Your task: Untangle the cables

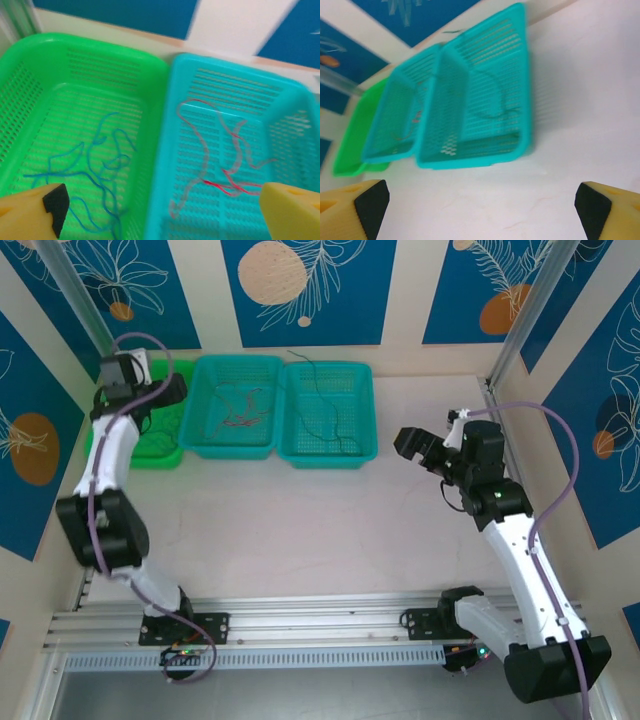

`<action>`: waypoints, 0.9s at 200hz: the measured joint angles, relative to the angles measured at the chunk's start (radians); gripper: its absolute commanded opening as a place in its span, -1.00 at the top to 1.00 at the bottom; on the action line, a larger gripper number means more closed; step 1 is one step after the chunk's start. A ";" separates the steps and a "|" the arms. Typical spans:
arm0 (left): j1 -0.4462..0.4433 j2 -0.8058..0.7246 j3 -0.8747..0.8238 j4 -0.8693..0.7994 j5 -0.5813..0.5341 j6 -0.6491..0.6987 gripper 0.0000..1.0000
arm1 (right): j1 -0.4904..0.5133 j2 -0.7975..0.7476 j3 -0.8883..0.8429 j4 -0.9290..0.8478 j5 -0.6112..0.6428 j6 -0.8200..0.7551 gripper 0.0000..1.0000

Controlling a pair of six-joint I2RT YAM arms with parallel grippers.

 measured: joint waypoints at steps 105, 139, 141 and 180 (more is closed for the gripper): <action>-0.377 -0.774 -0.985 0.278 -0.279 0.077 -0.99 | -0.127 0.411 -0.436 0.665 0.241 -0.289 -0.99; -0.377 -0.724 -1.088 0.450 -0.367 0.130 -1.00 | -0.132 0.564 -0.460 0.909 0.143 -0.396 -0.98; -0.377 -0.716 -1.096 0.468 -0.369 0.132 -1.00 | -0.132 0.566 -0.471 0.938 0.135 -0.400 -0.98; -0.344 -0.507 -1.191 0.768 -0.357 0.161 -1.00 | -0.127 0.580 -0.555 1.129 0.100 -0.436 -0.98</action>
